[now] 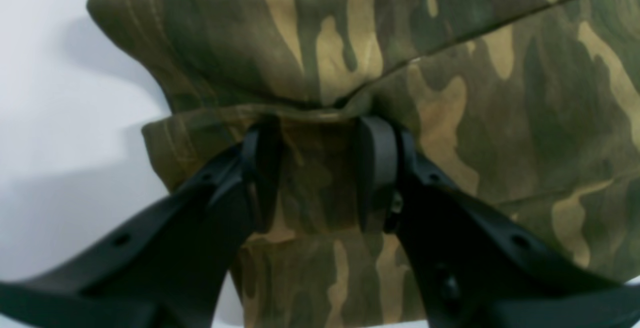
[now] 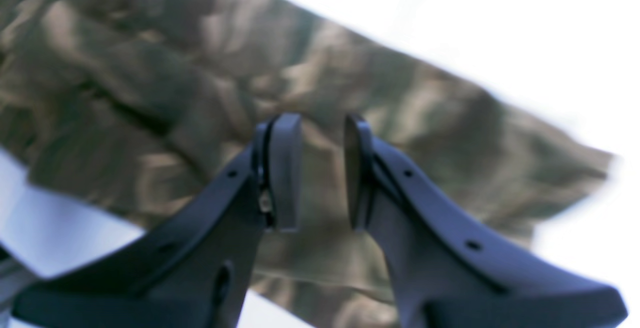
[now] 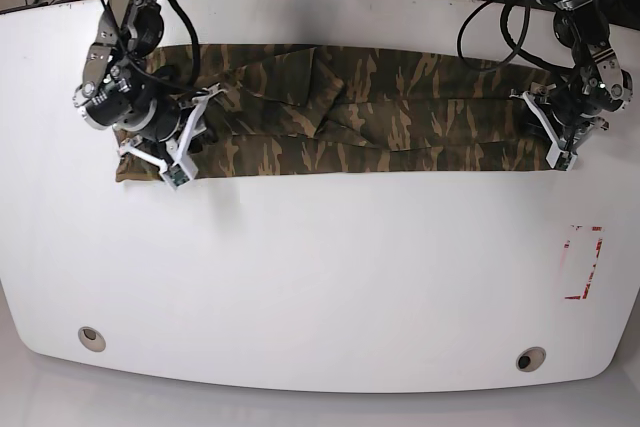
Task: Layout the t-shirt on the table in an organized manner, then fold the t-shirt properly
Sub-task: 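Grasp the strip end with the right gripper and pull it outward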
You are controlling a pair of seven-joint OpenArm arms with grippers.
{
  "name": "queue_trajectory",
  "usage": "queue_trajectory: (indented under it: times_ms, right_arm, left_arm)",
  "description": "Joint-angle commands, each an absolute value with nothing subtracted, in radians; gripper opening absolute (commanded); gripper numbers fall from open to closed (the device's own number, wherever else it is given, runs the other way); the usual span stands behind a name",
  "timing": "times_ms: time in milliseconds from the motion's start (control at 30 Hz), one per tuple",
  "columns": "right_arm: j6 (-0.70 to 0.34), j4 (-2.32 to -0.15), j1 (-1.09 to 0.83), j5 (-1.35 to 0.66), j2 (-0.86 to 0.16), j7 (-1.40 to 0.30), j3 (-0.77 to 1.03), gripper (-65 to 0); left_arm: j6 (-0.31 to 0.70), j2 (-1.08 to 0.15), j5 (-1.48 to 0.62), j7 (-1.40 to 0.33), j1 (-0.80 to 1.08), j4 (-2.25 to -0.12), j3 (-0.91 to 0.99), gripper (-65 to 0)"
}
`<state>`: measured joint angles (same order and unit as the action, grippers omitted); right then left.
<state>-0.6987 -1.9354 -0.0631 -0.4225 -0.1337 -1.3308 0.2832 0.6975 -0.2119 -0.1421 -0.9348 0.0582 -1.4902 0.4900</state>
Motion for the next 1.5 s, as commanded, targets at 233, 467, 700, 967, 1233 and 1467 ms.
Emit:
queue_trajectory:
  times_ms: [233, 467, 700, 967, 1233, 1467]
  right_arm:
    - [-0.698, -1.85, -0.114, -0.43, -0.136, -1.171, 0.211, -50.4]
    - [-0.698, -1.807, -0.139, -0.43, -0.136, -1.148, 0.206, -50.7]
    - [-0.698, -1.88, -0.193, -0.435, -0.134, -1.188, 0.206, -50.6]
    - [-0.698, -1.992, -0.24, -0.437, -0.133, -1.302, 0.168, -50.6]
    - [-0.698, -2.0, -0.277, -0.438, -0.142, -1.331, 0.108, -50.6]
    - [-0.698, -2.005, -0.286, -0.536, -0.216, -1.336, 0.081, -50.9]
  left_arm:
    - [0.698, -0.245, -0.119, -0.964, 0.056, -1.494, 0.492, -41.8]
    - [0.698, -0.246, -0.119, -0.964, 0.056, -1.494, 0.493, -41.8]
    - [0.698, -0.248, -0.119, -0.964, 0.054, -1.494, 0.493, -41.8]
    - [0.698, -0.248, -0.119, -0.964, 0.054, -1.494, 0.493, -41.8]
    - [0.698, -0.248, -0.12, -0.964, 0.042, -1.494, 0.492, -41.8]
    - [0.698, -0.249, -0.119, -0.977, 0.025, -1.495, 0.495, -41.8]
